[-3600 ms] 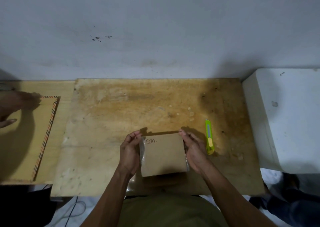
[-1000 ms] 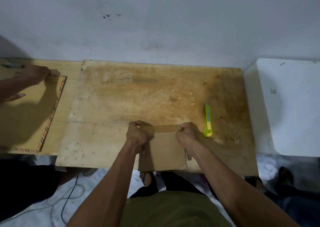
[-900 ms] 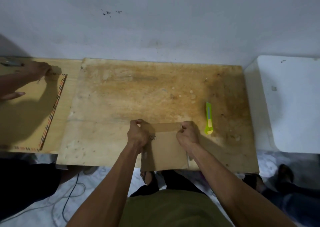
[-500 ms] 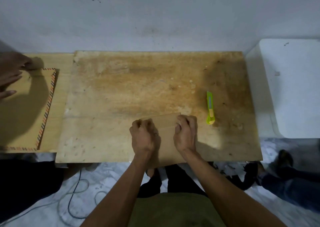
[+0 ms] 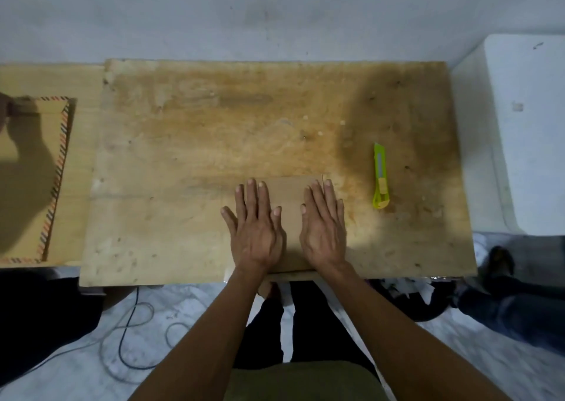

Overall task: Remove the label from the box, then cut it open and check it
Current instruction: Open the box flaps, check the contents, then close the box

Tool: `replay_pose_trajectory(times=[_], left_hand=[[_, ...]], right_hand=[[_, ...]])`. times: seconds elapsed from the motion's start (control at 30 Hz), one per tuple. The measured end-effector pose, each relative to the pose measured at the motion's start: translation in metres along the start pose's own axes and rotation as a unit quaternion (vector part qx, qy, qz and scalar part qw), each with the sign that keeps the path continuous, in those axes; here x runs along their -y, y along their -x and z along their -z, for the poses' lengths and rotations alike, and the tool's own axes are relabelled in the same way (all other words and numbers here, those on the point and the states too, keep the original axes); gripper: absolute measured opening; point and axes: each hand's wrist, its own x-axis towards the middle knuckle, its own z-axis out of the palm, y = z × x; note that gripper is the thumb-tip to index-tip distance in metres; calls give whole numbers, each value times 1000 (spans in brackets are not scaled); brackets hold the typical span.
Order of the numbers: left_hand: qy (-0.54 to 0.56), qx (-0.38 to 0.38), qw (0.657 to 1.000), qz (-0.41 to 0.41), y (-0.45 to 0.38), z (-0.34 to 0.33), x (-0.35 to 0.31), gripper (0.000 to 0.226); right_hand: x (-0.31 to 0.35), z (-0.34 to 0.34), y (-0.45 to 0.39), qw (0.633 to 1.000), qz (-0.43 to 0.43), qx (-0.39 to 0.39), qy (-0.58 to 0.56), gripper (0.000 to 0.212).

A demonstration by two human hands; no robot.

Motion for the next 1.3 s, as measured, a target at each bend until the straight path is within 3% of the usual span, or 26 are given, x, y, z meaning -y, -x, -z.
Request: replay_pose_trajectory(times=[0.27,0.57,0.8,1.03,1.3], left_hand=[[-36,-21,999,-18,-32,6,4,63],[-49,-9,999,-8,-36,-1,8,63],[-97,-32,995,-7,-36,-5,6,64],[-60,13,998,-11,-35,2,8,64],[-48,10,999,-7,-33,4,6,64]], right_hand=[[8,0,-25,998,-3,52,41,62],[3,-17,-24,995,7,-34,89,59],[8,-14,-29,995,-9,28,94,62],[8,-13,-26,995,-15,24,91,61],[7,-15,-27,996,-23,39,76,64]])
